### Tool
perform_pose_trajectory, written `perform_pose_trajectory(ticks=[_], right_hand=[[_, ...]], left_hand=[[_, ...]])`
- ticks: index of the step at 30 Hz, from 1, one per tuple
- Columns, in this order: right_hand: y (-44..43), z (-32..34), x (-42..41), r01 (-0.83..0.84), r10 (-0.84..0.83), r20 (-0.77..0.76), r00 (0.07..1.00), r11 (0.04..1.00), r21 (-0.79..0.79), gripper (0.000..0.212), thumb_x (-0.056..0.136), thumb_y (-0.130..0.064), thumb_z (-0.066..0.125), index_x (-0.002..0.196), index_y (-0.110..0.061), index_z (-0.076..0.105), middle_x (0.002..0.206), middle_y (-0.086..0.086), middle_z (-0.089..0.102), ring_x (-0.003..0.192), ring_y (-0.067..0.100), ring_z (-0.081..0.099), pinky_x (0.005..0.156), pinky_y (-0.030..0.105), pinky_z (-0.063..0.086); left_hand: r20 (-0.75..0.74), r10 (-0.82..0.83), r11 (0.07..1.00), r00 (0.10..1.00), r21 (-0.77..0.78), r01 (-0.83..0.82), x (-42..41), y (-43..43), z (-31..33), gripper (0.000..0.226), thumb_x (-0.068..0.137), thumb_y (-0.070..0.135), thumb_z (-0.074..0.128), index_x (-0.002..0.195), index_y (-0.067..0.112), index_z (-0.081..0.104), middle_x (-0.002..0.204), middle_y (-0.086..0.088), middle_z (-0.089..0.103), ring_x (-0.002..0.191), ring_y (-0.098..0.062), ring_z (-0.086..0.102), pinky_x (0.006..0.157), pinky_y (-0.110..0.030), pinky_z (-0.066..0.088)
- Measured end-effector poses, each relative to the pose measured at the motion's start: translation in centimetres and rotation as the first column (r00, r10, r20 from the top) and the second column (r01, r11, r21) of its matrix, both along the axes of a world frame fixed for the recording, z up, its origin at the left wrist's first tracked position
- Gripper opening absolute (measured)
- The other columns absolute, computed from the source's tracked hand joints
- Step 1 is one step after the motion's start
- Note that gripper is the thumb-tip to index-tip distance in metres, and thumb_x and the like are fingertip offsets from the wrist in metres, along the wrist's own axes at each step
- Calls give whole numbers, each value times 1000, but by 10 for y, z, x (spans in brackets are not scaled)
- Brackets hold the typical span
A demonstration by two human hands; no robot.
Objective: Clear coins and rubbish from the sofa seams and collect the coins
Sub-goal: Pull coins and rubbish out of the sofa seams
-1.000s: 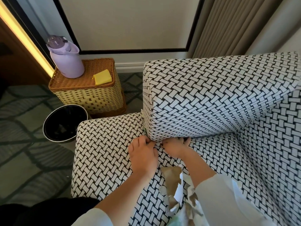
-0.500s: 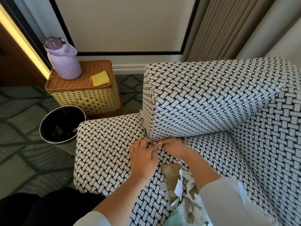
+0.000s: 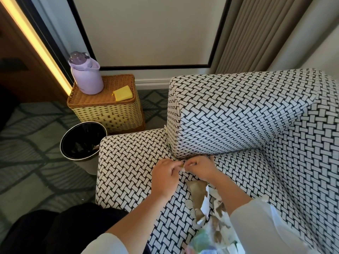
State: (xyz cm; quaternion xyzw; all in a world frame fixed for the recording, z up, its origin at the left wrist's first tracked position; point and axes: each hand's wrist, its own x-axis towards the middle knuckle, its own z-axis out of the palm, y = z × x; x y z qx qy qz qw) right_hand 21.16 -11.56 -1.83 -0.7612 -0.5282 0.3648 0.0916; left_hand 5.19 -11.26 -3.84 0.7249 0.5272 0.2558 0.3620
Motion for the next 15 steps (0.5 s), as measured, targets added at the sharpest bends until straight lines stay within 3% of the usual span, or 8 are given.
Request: perform_pose_trajectory(ticks=[1, 3, 5, 7, 8, 10, 12, 15], right_hand=[[-1, 4, 0, -28, 28, -4, 1000, 999, -33, 12, 79, -44, 59, 68, -44, 65, 76, -20, 51, 124, 26, 47, 117, 45, 6], [-3, 9, -1, -116, 121, 57, 991, 990, -83, 21, 70, -44, 58, 78, -32, 73, 102, -10, 59, 128, 27, 42, 112, 42, 17], [-6, 11, 0, -184, 192, 121, 974, 980, -78, 22, 76, -35, 62, 84, -21, 76, 134, 0, 54, 130, 25, 40, 110, 40, 23], [-12, 16, 0, -186, 186, -3, 983, 981, -48, 23, 80, -30, 60, 81, -13, 75, 144, -2, 50, 129, 20, 44, 110, 40, 28], [-16, 20, -1, -176, 169, -111, 979, 983, -55, 26, 81, -32, 58, 80, -11, 74, 140, -3, 54, 126, 19, 48, 107, 38, 31], [-19, 31, -6, -129, 100, -262, 960, 987, -95, 30, 78, -36, 53, 69, -17, 75, 113, -1, 72, 111, 17, 60, 101, 35, 37], [-18, 40, -9, -71, 47, -280, 959, 994, -78, 40, 79, -38, 45, 54, -22, 72, 82, 1, 76, 92, 19, 68, 98, 34, 40], [-18, 42, -15, -13, 16, -233, 972, 1000, 15, 44, 91, -36, 41, 64, -19, 72, 66, -2, 73, 68, 7, 68, 75, 22, 42]], left_hand=[[-33, -12, 1000, 999, 19, 12, -1, -1, 3, 29, 93, 13, 52, 111, 26, 71, 95, 14, 66, 98, -6, 55, 98, -31, 41], [-112, -30, 998, 993, 56, 36, -3, -3, 7, 29, 93, 11, 54, 112, 26, 70, 97, 11, 61, 94, -8, 53, 92, -30, 44], [-170, -57, 996, 984, 62, 69, -6, -6, 10, 30, 92, 9, 54, 108, 26, 72, 98, 9, 61, 93, -9, 52, 87, -29, 45], [-212, -94, 994, 973, 34, 103, -11, -10, 12, 27, 93, 10, 52, 94, 26, 74, 93, 9, 65, 91, -8, 53, 86, -26, 46], [-224, -118, 992, 967, 7, 123, -14, -13, 14, 24, 93, 14, 53, 86, 24, 73, 88, 9, 67, 87, -8, 56, 84, -25, 47], [-195, -165, 986, 967, -51, 158, -19, -17, 16, 18, 89, 18, 62, 74, 22, 71, 78, 8, 68, 73, -6, 59, 74, -25, 51], [-152, -160, 986, 975, -75, 150, -23, -19, 19, 14, 84, 18, 68, 71, 21, 70, 73, 8, 69, 61, -5, 55, 59, -25, 48], [-107, -114, 992, 988, -60, 108, -27, -17, 22, 13, 84, 17, 68, 72, 20, 72, 74, 7, 68, 67, -11, 59, 56, -28, 45]])
